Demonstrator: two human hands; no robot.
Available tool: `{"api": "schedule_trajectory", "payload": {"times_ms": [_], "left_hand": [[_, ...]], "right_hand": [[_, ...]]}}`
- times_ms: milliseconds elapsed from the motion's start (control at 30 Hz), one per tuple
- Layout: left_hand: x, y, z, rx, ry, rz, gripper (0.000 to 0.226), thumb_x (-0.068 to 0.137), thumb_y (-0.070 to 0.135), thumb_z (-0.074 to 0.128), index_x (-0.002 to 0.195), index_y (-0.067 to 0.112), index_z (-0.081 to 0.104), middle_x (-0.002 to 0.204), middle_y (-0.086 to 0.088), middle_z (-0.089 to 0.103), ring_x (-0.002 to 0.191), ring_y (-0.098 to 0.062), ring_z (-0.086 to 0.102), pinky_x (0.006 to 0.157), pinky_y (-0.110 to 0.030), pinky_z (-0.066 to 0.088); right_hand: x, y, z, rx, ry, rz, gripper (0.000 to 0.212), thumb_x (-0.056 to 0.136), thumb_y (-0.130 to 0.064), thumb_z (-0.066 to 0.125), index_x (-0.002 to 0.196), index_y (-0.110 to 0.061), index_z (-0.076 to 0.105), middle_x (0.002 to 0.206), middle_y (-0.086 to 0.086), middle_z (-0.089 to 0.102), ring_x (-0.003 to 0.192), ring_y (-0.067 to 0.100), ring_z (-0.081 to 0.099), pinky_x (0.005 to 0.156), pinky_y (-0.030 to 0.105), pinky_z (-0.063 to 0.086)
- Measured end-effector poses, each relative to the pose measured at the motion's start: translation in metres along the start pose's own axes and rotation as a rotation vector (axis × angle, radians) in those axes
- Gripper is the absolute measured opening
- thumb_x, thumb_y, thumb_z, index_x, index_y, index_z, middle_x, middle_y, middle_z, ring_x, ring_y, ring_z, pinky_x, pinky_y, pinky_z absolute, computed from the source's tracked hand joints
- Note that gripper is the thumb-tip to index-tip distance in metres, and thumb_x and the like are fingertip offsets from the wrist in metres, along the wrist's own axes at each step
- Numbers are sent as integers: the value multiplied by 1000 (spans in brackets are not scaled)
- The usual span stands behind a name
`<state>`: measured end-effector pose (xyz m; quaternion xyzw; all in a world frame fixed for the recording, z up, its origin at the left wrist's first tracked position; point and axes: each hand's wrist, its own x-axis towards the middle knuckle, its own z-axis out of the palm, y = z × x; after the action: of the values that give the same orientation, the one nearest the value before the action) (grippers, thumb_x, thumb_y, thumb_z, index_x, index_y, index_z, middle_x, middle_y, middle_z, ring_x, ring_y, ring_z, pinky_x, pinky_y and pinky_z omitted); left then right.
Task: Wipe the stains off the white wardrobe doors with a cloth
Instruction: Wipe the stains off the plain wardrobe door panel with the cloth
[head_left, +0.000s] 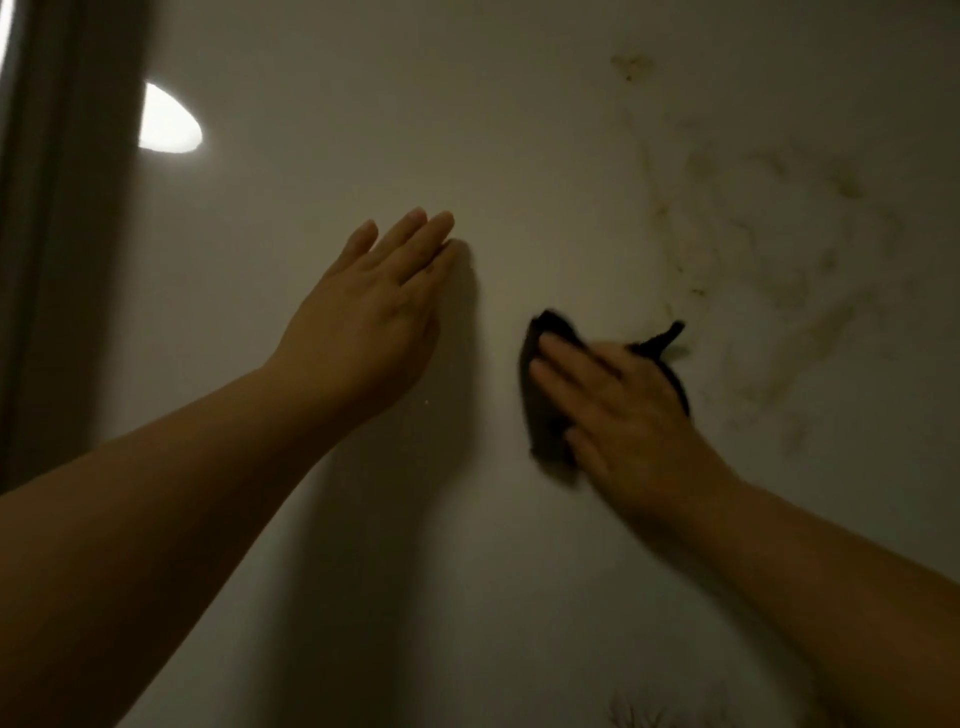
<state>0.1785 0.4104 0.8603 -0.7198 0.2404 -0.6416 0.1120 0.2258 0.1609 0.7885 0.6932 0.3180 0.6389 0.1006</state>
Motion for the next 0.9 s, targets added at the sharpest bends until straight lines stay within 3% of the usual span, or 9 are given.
{"api": "schedule_trajectory", "payload": {"times_ms": [133,200,433,533,600,733,833,900], "left_hand": [[11,10,6,-17,5,-7,53,90,19,32,141,6,32,149,-13,27,138,-27,19,111,-43,10],[16,16,12,-23,11,-8,52,91,18,35,142,6,31,149,-12,26,138,-26,18,111,-42,10],[20,25,25,-26,4,-31,54,91,21,32,143,7,29,151,-10,24,139,-24,16,111,-40,8],[20,25,24,-25,10,-24,53,91,22,32,142,7,33,149,-11,27,138,-27,20,110,-41,12],[20,24,24,-19,15,-20,53,91,24,30,140,6,36,148,-12,30,137,-28,23,110,-42,14],[21,25,25,-14,28,-22,54,91,27,28,140,6,37,148,-12,32,136,-29,25,110,-45,17],[29,31,26,-12,47,-34,54,91,26,28,141,6,35,149,-12,29,137,-27,22,111,-44,14],[35,35,26,-23,53,-34,53,92,25,30,141,7,34,149,-11,28,137,-26,21,111,-42,12]], "right_hand": [[48,24,-6,8,68,288,55,91,-35,28,141,-13,38,151,3,30,121,33,29,104,44,27],[62,12,-3,5,93,328,57,90,-36,27,142,-13,36,152,3,28,122,32,27,104,46,30],[-14,11,1,16,12,19,53,93,-28,42,143,-16,34,151,2,28,130,30,32,105,49,30],[-20,44,-7,-34,53,29,48,92,-22,40,138,-9,42,147,8,35,131,21,26,110,37,20],[-3,67,-12,-70,85,123,48,92,-22,35,135,-3,44,145,14,36,127,22,27,109,31,16],[46,77,-11,-18,146,424,54,92,-32,25,141,-10,37,153,5,24,124,28,27,108,29,14],[50,47,-2,-79,137,291,55,89,-28,29,138,-6,41,152,13,26,124,32,38,102,41,27],[26,24,2,-39,60,159,54,90,-26,33,141,-11,37,153,8,22,127,33,38,102,45,30]]}}
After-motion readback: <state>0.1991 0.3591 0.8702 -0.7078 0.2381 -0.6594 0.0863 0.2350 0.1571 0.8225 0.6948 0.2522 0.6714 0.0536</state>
